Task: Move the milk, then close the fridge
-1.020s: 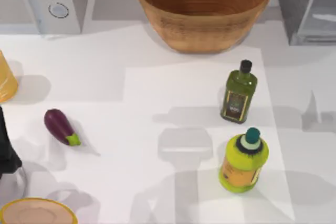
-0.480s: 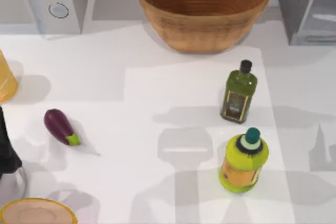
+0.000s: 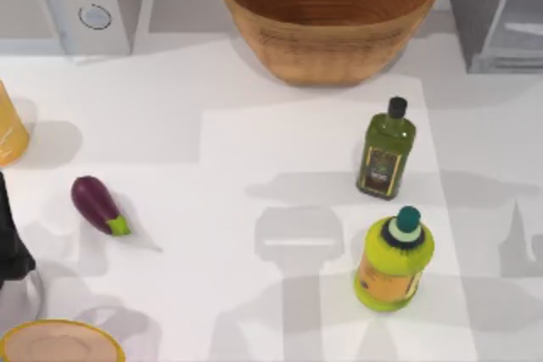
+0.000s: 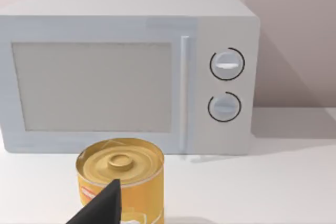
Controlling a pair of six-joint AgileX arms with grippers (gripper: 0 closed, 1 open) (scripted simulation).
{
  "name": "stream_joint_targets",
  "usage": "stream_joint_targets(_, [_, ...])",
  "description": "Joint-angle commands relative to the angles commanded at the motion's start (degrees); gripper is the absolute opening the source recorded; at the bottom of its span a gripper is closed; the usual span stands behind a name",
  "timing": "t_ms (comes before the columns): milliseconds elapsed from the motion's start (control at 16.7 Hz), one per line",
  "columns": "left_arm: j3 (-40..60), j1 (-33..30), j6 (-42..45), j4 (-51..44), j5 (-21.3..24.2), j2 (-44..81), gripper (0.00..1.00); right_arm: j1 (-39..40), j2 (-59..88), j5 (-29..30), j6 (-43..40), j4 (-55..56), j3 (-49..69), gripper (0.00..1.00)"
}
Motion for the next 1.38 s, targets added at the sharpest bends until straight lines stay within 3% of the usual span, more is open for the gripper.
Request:
stream_joint_targets(300, [0.0, 0.0, 0.0, 0.0, 0.0, 0.0, 1.0, 0.2, -9.3, -0.1, 0.0, -15.1, 7.7, 1.0])
stream_joint_targets(1020, [0.0, 0.0, 0.0, 0.0, 0.0, 0.0, 1.0, 0.0, -39.6, 0.5, -0.7, -73.0, 32.5, 1.0])
stream_joint_targets(1380, [0.0, 0.0, 0.0, 0.0, 0.0, 0.0, 1.0, 0.0, -44.8, 0.6, -0.7, -82.3, 36.8, 1.0])
